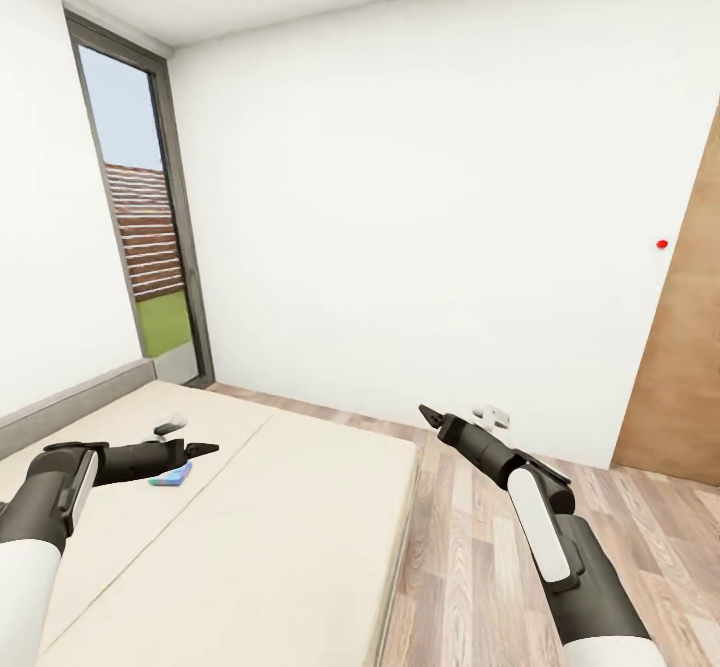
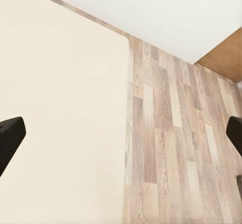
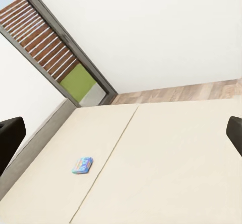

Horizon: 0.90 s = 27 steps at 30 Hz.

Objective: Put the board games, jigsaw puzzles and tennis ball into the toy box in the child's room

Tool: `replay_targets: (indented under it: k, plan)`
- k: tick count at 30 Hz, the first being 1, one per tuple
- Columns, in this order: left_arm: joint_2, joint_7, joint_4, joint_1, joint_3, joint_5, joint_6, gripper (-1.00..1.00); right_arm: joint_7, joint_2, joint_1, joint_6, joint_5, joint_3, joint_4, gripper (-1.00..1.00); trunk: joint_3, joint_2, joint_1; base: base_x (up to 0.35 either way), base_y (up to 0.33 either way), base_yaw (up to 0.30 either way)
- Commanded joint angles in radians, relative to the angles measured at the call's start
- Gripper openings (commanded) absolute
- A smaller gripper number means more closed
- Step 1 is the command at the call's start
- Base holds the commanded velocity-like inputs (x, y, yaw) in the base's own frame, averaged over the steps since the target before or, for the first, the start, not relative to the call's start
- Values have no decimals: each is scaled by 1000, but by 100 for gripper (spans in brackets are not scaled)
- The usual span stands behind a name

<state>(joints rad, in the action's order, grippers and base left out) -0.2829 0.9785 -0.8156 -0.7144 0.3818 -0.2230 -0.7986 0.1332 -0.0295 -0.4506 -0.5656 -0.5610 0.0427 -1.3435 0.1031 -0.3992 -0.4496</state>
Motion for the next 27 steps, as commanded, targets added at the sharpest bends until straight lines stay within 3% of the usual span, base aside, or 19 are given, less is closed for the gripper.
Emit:
replay_targets:
  k: [1,10,27]
  plan:
    - [1,10,-1,-1,4,-10,-5,100,4,-1,0,-7,-1,3,0,100,-1,-1,0,-27,12,-38]
    - [1,9,-1,0,3,-10,-5,100,5,-1,0,-7,-2,3,0,100,0,-1,0,-44,97,-72]
    - [1,9,-1,-1,3,-10,-5,100,5,-1,0,-7,-2,3,0,100,0,-1,0,-15,53,-258]
